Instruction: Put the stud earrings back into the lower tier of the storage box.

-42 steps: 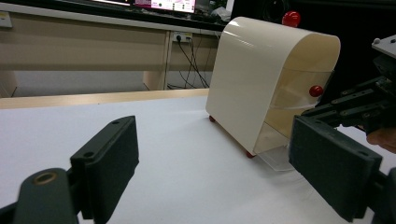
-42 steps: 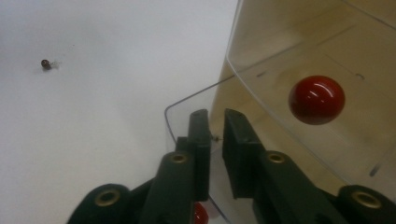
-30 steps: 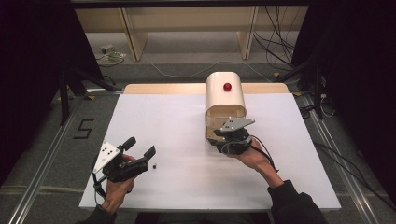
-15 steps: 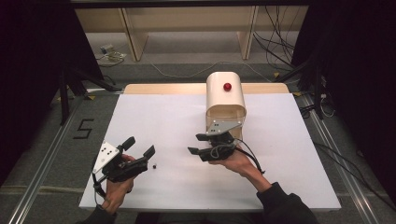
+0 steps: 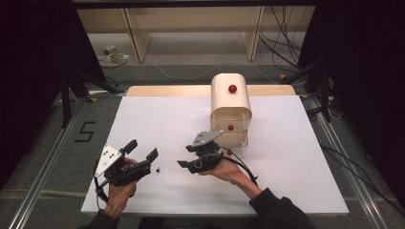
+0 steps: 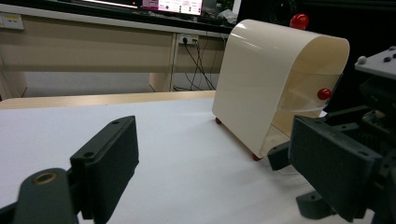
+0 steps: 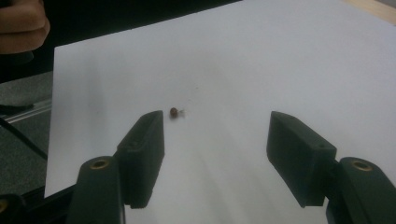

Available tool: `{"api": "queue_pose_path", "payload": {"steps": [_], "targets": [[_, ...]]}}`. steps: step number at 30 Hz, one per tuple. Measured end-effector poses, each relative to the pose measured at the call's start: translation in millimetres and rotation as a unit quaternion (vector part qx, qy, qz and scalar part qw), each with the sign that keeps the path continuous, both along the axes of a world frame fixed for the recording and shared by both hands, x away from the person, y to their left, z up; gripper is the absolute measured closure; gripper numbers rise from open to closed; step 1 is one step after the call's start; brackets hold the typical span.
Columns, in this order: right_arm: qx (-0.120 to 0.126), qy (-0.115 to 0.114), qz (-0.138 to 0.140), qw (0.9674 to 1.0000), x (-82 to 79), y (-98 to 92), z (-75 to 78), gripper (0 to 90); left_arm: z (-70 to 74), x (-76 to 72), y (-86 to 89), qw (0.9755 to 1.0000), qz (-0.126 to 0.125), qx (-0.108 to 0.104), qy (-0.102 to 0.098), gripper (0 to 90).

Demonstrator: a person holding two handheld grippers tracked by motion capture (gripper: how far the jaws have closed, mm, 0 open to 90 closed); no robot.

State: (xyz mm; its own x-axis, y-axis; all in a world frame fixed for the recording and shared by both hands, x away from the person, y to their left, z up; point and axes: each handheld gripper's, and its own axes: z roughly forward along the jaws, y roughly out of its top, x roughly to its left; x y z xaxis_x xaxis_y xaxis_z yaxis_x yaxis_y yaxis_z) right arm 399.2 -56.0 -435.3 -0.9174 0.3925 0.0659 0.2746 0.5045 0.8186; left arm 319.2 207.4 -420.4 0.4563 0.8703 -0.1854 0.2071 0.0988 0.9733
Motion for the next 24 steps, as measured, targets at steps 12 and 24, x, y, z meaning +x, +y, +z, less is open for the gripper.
{"api": "queue_pose_path", "payload": {"steps": [12, 24], "targets": [[-0.010, 0.009, 0.019, 0.9997, 3.0, 22.5, -11.4, 33.0, 0.0, 0.0, 0.4, 1.0000, 0.002, 0.000, 0.000, 15.5], [-0.013, 0.013, 0.025, 0.9995, 5.1, 35.6, -17.5, 32.2, -0.7, 1.2, 1.8, 0.9998, 0.016, 0.003, 0.006, 15.5]]}}
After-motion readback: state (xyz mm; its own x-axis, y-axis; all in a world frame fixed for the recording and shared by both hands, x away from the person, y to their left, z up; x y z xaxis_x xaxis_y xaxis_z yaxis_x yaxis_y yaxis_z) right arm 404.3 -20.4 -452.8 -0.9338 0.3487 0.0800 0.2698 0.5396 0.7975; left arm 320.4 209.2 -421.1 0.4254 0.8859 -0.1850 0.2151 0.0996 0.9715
